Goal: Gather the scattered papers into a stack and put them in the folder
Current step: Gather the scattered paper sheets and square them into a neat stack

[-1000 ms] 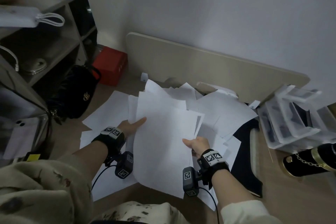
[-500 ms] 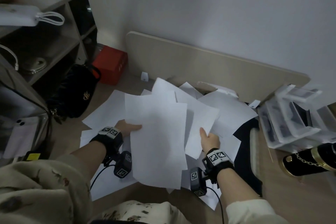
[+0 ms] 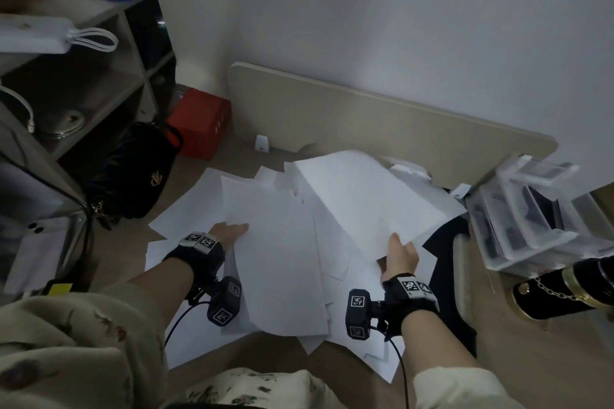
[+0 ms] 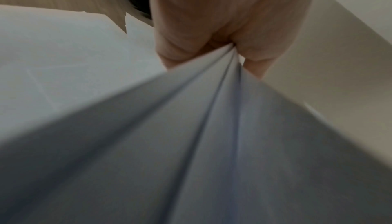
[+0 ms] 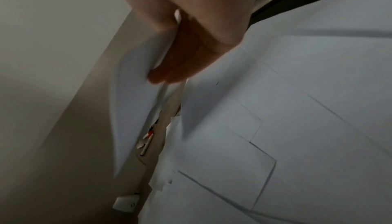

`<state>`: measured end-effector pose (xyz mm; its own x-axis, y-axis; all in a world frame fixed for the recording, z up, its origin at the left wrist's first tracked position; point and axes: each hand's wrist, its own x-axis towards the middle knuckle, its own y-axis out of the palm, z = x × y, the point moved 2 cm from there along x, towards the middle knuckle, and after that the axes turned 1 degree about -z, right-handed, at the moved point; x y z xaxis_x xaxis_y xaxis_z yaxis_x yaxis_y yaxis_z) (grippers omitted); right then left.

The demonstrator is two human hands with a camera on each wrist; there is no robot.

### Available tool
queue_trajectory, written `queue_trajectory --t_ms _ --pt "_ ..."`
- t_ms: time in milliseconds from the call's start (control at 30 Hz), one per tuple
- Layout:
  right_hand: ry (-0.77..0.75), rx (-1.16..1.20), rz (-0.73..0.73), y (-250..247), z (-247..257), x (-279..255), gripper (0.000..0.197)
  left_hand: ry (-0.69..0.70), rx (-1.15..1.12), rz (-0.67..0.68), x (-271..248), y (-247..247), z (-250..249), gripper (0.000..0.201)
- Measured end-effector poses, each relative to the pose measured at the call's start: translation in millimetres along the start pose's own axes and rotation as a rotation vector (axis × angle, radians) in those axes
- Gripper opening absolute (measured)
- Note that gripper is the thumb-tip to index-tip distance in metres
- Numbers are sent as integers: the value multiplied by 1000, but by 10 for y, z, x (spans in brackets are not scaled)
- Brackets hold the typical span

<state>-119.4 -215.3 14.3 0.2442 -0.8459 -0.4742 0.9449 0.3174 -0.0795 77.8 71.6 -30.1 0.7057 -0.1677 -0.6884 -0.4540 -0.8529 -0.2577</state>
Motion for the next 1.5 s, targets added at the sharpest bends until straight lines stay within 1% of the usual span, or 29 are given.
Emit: queue_trajectory --t_ms 33,67,167,200,233,267,300,333,400,433,500,533,567,600,667,700,767,833,867,900,967,1067,1133,1200,1267,1333,1400,1467,1500 --pt "35 -37 84 55 -44 -19 9 2 -24 -7 -5 5 4 64" --pt "70 -102 192 108 -86 -59 6 4 -42 -11 -30 19 -11 71" --pt "184 -437 452 233 -256 -139 29 9 38 -20 -95 47 -65 95" --pt "208 -524 524 247 -270 -210 26 18 64 -21 -93 45 -71 102" --pt "222 -584 583 263 -264 -290 17 31 79 -18 -105 44 -82 110" --pt "233 -608 613 270 -276 -333 14 46 75 -13 -93 42 -80 119" --pt "225 -623 619 273 -293 -349 18 59 50 -4 -36 35 -48 126" --pt "205 -642 614 276 -305 -364 21 56 32 -7 42 24 4 128" --pt "148 -672 585 281 -327 -353 27 38 1 -20 106 15 85 120" --pt "131 -688 579 282 -338 -340 29 39 -14 -24 72 20 82 110" --pt "130 -746 603 271 -345 -347 31 65 -49 -20 -27 47 30 75" --pt "135 -769 619 250 -344 -358 32 74 -54 -15 -11 59 34 62" --pt "141 -793 626 230 -334 -367 34 81 -52 -17 -26 64 27 56" --pt "153 -804 626 211 -331 -378 37 84 -48 -25 -44 65 17 57" --pt "179 -805 605 188 -335 -355 40 92 -26 -30 -30 69 12 65" --pt "182 -793 573 173 -329 -338 42 94 -6 -36 -36 78 4 63" --pt "118 -746 440 131 -305 -248 43 98 10 -67 -55 93 -26 54" --pt "-4 -709 279 55 -265 -110 34 94 39 -83 -116 120 -65 52" --pt "-68 -725 198 4 -241 -38 29 84 79 -93 -114 135 -66 53" --pt "-106 -757 127 -50 -208 14 28 69 131 -100 -102 148 -61 52" --pt "-130 -862 27 -145 -159 77 44 39 217 -120 -139 135 -60 50" --pt "-102 -975 -19 -256 -126 160 62 12 283 -140 -159 89 -28 48" --pt "-39 -986 -5 -313 -163 250 68 12 299 -148 -181 78 -19 44" --pt "16 -915 23 -333 -213 319 64 7 266 -163 -178 73 -14 44" --pt "23 -844 22 -330 -232 349 57 -3 223 -168 -185 56 -7 47" --pt "-8 -807 6 -329 -197 346 52 -5 173 -154 -174 20 2 48" --pt "-58 -853 14 -322 -165 333 47 2 104 -138 -98 -26 56 45" --pt "-147 -948 -43 -308 -119 315 48 1 55 -135 -50 -42 86 44" --pt "-207 -985 -83 -292 -93 293 53 -5 48 -141 -73 -40 72 44"
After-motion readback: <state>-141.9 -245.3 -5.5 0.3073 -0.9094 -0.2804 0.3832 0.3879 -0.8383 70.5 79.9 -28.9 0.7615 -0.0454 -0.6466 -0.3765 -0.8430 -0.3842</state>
